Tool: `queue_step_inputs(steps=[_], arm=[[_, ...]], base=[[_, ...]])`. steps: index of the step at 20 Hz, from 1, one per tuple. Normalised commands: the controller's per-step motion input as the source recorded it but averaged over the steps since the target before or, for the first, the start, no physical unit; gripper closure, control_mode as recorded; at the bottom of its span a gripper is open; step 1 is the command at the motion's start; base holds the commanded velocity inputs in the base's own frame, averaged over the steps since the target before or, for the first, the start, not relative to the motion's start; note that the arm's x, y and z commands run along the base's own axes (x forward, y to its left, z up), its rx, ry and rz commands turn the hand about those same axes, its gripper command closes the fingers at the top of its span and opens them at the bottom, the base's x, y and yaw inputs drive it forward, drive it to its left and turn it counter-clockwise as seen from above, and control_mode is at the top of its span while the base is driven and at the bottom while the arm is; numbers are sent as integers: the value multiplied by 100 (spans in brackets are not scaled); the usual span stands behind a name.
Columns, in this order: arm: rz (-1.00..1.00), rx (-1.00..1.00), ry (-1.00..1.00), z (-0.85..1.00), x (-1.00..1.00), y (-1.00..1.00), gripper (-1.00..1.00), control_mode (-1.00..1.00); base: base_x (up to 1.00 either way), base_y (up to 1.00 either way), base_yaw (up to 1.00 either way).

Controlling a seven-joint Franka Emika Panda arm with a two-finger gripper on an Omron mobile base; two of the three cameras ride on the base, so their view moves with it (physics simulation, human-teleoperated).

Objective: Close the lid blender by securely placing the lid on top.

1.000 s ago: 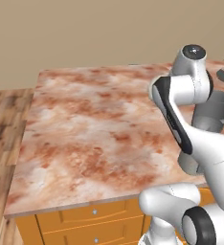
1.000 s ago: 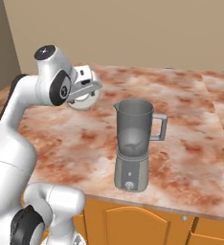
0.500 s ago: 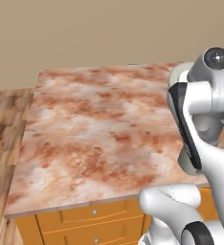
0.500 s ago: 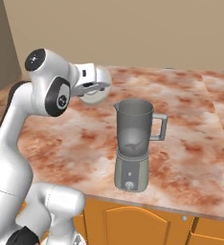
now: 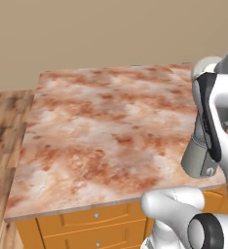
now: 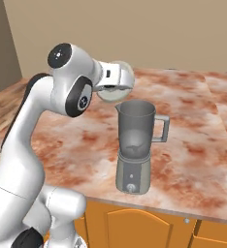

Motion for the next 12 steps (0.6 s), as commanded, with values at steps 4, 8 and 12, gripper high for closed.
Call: queue_step_inputs(steps=[4, 8, 12], arm=[[0, 24, 26, 0, 0, -47, 100, -100], [0, 16, 28, 0, 2, -39, 100, -100], [0, 6, 25, 0, 17, -26, 100, -100]], base=[[0, 0, 0], [0, 0, 0], [0, 0, 0]])
